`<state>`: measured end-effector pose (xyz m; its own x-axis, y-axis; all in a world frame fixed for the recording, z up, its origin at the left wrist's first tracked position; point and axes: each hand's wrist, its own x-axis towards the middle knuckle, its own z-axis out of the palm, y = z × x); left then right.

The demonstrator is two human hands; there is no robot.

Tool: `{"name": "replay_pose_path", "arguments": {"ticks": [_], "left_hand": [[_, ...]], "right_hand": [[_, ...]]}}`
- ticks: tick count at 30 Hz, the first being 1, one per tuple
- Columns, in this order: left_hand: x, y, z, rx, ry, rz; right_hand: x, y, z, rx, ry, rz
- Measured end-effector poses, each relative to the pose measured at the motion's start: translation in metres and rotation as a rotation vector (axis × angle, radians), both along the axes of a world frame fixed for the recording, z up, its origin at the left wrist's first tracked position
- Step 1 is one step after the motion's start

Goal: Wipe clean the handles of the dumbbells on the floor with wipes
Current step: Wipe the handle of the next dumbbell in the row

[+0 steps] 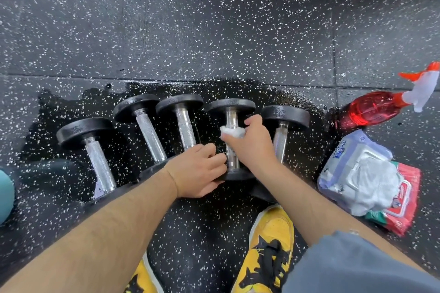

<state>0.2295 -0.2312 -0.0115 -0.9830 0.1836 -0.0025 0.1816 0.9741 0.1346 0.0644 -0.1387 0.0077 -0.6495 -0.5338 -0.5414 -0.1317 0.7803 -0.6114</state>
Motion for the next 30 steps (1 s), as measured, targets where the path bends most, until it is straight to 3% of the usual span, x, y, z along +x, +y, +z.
{"name": "replay_pose_path", "arguments": {"ticks": [5, 24, 30], "left_hand": [[0.003, 0.000, -0.004, 0.012, 0.018, 0.012], [0.003, -0.002, -0.005, -0.028, 0.022, 0.003], [0.003, -0.002, -0.004, -0.061, 0.066, -0.026]], "right_hand": [[0.001, -0.005, 0.000, 0.020, -0.027, 0.003], [0.003, -0.007, -0.014, -0.151, -0.462, -0.221], [-0.006, -0.001, -0.013, -0.112, -0.520, -0.118]]}}
